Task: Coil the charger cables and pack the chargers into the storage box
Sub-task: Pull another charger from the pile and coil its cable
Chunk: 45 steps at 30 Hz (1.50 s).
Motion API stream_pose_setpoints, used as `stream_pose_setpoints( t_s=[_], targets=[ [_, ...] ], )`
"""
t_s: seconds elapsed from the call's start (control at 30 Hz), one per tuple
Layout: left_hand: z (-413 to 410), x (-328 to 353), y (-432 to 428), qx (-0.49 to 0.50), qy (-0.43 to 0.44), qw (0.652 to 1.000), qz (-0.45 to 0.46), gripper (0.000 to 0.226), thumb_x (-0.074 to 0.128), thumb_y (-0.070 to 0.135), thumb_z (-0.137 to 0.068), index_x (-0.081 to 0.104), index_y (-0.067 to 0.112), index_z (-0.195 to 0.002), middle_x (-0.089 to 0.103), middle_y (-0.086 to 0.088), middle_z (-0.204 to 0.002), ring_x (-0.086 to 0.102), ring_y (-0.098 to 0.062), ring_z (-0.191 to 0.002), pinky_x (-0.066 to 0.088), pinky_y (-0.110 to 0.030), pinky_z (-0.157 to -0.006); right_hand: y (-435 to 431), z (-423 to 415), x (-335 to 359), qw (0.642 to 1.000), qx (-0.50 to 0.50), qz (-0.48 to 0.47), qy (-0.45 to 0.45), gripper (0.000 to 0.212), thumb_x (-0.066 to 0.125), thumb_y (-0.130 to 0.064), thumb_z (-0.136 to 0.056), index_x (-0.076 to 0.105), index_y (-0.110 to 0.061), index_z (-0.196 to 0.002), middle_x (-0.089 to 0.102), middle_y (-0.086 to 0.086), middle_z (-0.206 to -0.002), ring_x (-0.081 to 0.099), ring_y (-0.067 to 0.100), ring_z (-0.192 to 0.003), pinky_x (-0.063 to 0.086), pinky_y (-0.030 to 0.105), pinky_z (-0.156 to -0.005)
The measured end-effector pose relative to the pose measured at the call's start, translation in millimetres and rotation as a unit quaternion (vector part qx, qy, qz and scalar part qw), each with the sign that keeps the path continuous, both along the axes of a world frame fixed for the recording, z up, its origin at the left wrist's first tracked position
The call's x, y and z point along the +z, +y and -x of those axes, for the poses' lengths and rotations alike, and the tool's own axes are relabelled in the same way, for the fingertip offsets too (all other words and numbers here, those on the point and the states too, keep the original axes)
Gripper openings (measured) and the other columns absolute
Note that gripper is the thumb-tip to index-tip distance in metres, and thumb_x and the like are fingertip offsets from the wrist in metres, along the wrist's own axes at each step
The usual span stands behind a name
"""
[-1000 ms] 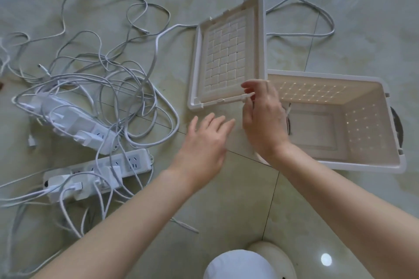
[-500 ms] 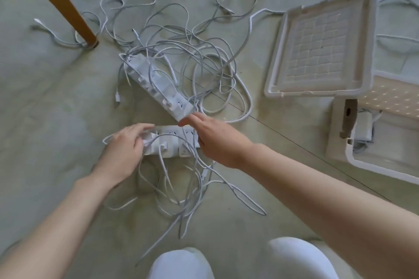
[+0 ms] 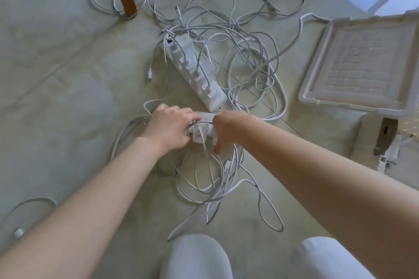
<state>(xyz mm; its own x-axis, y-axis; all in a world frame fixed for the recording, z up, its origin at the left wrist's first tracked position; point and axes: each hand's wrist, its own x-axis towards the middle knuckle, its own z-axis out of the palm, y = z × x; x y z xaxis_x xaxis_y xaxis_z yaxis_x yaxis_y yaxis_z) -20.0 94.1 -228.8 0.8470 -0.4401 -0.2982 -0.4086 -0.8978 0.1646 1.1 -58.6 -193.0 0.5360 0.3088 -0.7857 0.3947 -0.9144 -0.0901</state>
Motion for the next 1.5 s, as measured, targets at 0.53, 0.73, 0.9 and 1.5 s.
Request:
stream_pose_setpoints(
  t_s=[0.53,0.73,0.9,1.5],
  targets=[
    [-6,6,-9,-0.012,0.025,0.998,-0.05,0.046,0.05,0.061,-0.081,0.058,0.034,-0.118,0.064,0.01,-0.113,0.057,-0.019,-0.11,0.037,-0.032,-0.082,6,30,-18,0.982,-0.062,-0.083,-0.16,0.035,0.051,-0.004,-0.089,0.045,-0.002,-0.124,0.053,0.012,-0.126,0.051,0.028,-0.118,0.042,0.031,-0.091],
    [-6,12,-13,-0.015,0.02,0.998,-0.066,0.046,0.049,0.061,-0.083,0.055,0.035,-0.12,0.062,0.009,-0.113,0.057,-0.022,-0.111,0.037,-0.029,-0.073,2,30,-12,0.98,-0.078,-0.092,-0.155,0.032,0.049,-0.005,-0.088,0.049,-0.002,-0.12,0.056,0.013,-0.123,0.054,0.029,-0.114,0.043,0.032,-0.09],
    [-1,11,-15,-0.005,0.004,0.997,-0.082,0.047,0.049,0.065,-0.081,0.056,0.032,-0.114,0.063,0.007,-0.11,0.06,-0.021,-0.108,0.029,-0.026,-0.065,-2,30,1,0.983,-0.072,-0.091,-0.142,0.032,0.054,-0.011,-0.087,0.051,-0.003,-0.117,0.058,0.01,-0.12,0.056,0.029,-0.111,0.044,0.032,-0.086],
    [17,48,-46,0.051,0.068,0.984,-0.159,0.059,0.061,0.036,-0.085,0.039,0.016,-0.136,0.045,-0.007,-0.136,0.038,-0.028,-0.128,0.03,-0.036,-0.103,-23,53,70,0.956,-0.207,-0.149,-0.144,0.044,0.068,-0.03,-0.079,0.049,-0.004,-0.109,0.058,0.011,-0.104,0.059,0.031,-0.097,0.038,0.031,-0.068]
  ],
)
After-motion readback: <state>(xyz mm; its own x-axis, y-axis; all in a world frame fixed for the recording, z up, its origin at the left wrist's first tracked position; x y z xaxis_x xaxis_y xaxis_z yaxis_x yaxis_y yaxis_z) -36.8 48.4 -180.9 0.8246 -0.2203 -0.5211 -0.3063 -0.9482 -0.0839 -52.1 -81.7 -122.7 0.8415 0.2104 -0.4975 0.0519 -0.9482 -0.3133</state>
